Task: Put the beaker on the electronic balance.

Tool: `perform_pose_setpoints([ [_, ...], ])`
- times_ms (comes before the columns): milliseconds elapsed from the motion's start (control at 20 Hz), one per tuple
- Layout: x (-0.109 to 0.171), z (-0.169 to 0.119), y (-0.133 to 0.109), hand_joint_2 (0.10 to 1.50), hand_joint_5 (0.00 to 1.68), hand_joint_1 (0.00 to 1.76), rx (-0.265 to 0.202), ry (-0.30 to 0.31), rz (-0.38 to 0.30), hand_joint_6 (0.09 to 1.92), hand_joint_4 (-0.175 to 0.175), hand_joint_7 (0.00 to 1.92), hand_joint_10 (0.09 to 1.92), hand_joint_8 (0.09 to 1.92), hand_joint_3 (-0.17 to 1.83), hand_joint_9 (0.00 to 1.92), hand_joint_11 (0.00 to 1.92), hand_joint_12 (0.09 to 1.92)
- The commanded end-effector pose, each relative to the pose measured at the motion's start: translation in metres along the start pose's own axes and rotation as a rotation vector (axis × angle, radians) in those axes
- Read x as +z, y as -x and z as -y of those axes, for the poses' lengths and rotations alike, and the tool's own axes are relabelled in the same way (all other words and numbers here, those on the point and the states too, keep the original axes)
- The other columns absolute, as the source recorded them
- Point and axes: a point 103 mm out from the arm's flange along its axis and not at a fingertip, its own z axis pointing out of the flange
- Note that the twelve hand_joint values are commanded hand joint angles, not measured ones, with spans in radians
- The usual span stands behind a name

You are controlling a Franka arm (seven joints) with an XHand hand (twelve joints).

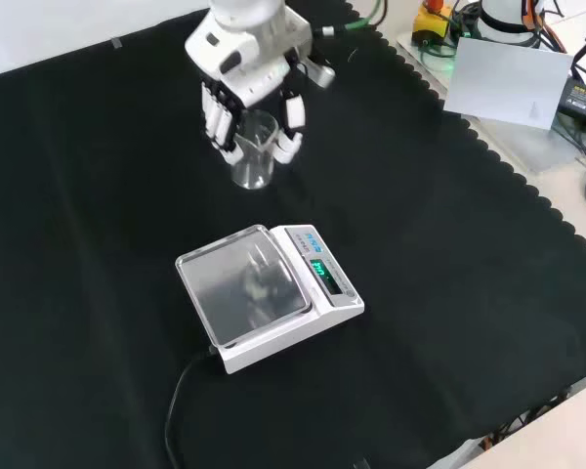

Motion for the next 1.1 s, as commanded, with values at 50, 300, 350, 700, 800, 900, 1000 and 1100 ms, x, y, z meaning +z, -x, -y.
perform_pose_setpoints([
  [50, 0.013, -0.012, -0.057, 0.64, 1.23, 1.21, -0.052, -0.025, 0.004, 0.75, -0.175, 0.94, 0.75, 1.07, 0.70, 1.17, 1.22, 0.94],
  [300, 0.023, -0.032, -0.081, 0.64, 1.23, 1.21, -0.087, -0.035, 0.011, 0.75, -0.175, 0.94, 0.75, 1.06, 0.70, 1.18, 1.23, 0.93],
  [350, 0.024, -0.038, -0.084, 0.64, 1.23, 1.21, -0.090, -0.035, 0.012, 0.75, -0.175, 0.95, 0.75, 1.06, 0.70, 1.18, 1.23, 0.93],
  [700, 0.024, -0.074, -0.088, 0.64, 1.24, 1.21, -0.107, -0.027, -0.015, 0.74, -0.175, 0.96, 0.76, 1.05, 0.70, 1.18, 1.24, 0.91],
  [800, 0.027, -0.084, -0.085, 0.64, 1.24, 1.21, -0.093, -0.036, -0.012, 0.74, -0.175, 0.97, 0.76, 1.05, 0.70, 1.18, 1.24, 0.91],
  [900, 0.031, -0.091, -0.082, 0.64, 1.24, 1.21, -0.087, -0.040, -0.007, 0.74, -0.175, 0.97, 0.76, 1.05, 0.70, 1.18, 1.24, 0.91],
  [1000, 0.036, -0.097, -0.078, 0.64, 1.24, 1.21, -0.088, -0.047, -0.009, 0.74, -0.175, 0.97, 0.76, 1.05, 0.70, 1.18, 1.24, 0.91],
  [1100, 0.040, -0.103, -0.072, 0.64, 1.24, 1.21, -0.087, -0.052, -0.015, 0.74, -0.175, 0.97, 0.76, 1.05, 0.70, 1.18, 1.24, 0.91],
])
